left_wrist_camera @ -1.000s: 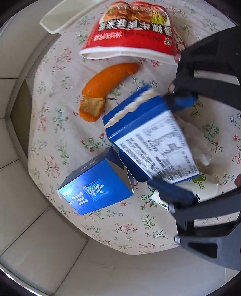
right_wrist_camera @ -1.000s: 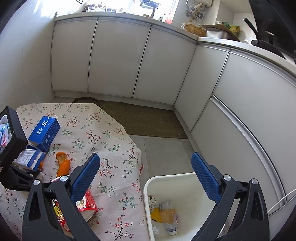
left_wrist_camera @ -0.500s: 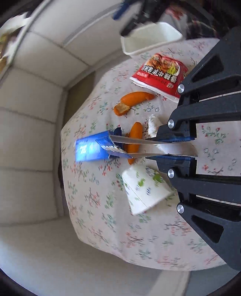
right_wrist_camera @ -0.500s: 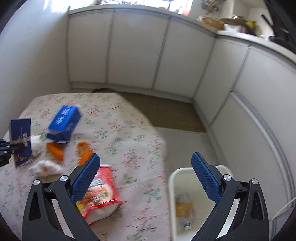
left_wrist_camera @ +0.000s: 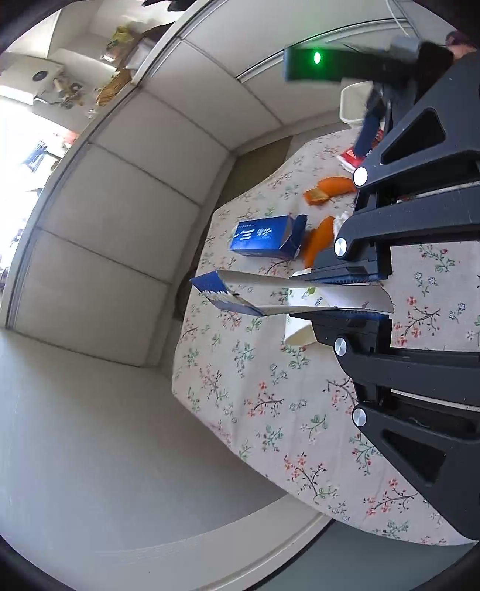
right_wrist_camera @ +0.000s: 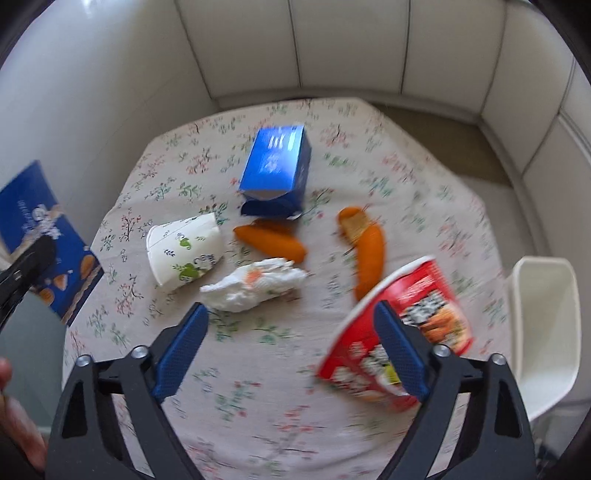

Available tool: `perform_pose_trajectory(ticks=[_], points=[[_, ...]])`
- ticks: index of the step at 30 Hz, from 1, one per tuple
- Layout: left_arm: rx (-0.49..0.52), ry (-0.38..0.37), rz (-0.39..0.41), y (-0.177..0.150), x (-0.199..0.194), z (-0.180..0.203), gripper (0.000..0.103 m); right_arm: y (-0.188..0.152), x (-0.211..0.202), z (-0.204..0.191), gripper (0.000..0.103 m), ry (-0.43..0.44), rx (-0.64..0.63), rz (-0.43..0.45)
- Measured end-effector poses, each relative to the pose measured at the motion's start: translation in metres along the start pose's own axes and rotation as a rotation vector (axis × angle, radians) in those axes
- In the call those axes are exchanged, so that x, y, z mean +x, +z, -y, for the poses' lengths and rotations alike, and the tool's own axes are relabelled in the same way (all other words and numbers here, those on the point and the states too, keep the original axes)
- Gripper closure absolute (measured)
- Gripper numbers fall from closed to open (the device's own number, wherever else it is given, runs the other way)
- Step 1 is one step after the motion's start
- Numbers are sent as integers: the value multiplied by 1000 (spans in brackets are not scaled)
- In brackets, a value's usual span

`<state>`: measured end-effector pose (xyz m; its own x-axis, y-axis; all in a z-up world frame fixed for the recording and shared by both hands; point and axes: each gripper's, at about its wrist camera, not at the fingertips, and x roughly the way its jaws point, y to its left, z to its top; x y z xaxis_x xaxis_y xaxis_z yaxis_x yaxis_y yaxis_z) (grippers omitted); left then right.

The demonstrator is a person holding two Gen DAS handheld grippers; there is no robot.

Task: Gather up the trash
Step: 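Grasp the crumpled white wrapper with the right gripper while the left gripper holds the carton, then carry the white wrapper over the bin and open the right gripper while the left carries the carton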

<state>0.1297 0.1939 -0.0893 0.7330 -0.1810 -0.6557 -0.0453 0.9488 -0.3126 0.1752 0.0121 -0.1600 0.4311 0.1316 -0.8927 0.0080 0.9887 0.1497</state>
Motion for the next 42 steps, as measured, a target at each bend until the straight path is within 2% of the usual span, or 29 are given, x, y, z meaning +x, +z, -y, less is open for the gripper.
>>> perform_pose_trajectory(ticks=[7, 10, 13, 17, 24, 35, 42], points=[[-28, 7, 97, 13, -24, -10, 92, 10, 53, -11, 36, -4, 221, -118], [-39, -14, 96, 15, -25, -12, 92, 9, 65, -8, 36, -12, 269, -117], [-39, -23, 106, 16, -27, -11, 92, 7, 80, -1, 38, 18, 310, -152], [-44, -18, 97, 16, -23, -14, 92, 10, 82, -4, 48, 15, 278, -111], [-75, -12, 81, 17, -18, -19, 92, 8, 74, -5, 52, 46, 232, -66], [-101, -20, 96, 18, -22, -18, 92, 22, 1, -14, 52, 105, 142, 121], [-105, -35, 167, 15, -41, -13, 92, 28, -58, -9, 52, 90, 79, 284]])
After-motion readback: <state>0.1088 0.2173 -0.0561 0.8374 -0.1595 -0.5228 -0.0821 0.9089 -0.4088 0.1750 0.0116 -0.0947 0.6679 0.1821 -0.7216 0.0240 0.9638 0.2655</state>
